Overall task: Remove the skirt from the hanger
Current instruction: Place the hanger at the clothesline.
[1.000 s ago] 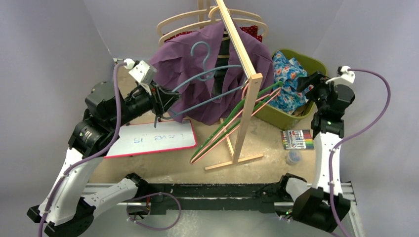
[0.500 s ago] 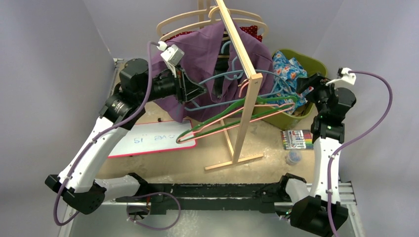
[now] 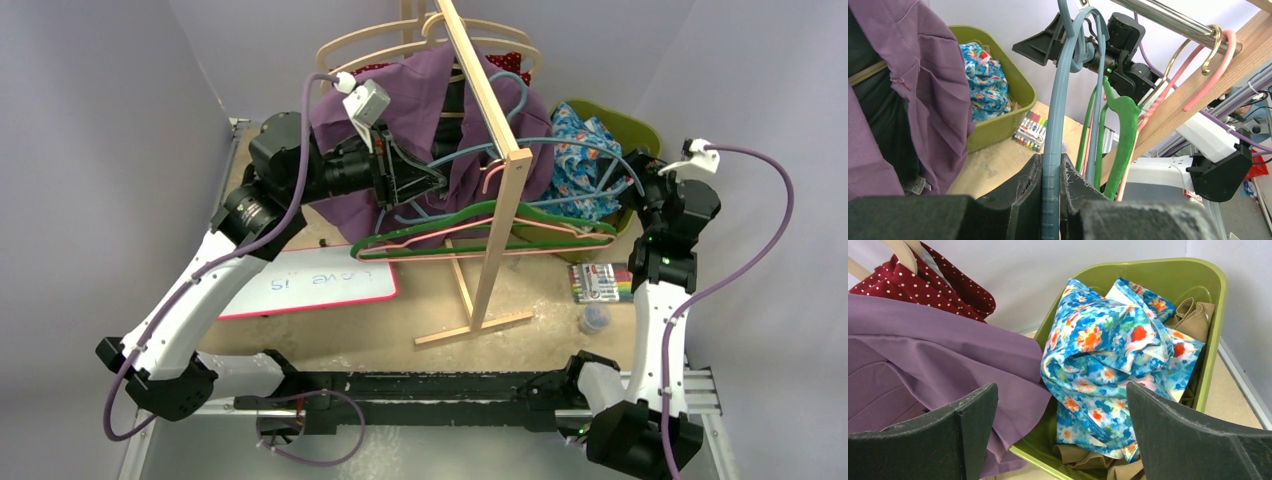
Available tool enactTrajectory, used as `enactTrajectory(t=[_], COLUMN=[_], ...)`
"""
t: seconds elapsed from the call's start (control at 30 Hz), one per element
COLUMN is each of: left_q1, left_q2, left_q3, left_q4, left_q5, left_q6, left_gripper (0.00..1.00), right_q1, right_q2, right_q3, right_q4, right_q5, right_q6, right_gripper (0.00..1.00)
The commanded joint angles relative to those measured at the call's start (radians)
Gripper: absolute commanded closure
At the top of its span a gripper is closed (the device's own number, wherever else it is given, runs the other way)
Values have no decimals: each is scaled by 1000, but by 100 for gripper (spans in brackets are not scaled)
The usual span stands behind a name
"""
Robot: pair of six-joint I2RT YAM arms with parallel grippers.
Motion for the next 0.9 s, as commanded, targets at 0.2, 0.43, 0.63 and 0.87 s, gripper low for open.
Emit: enactTrajectory(t=[0.2, 0.43, 0.63, 0.87], left_q1=[-21, -20, -21, -21], left_q2=[-17, -30, -98, -152], left_q3=[66, 82, 21, -49], left_q4=[84, 58, 53, 45], left_q5=[-44, -53, -71, -83], left_q6=[-4, 11, 5, 1], left_gripper=[100, 100, 100, 100], right_q1=[0, 1, 0, 0], right_q2=[-21, -25, -20, -18], right_q3=[0, -1, -5, -1], right_q4=[42, 37, 44, 45], right_q5=[-34, -33, -38, -43], right_q6=[-17, -18, -12, -6], right_gripper=[1, 1, 1, 1])
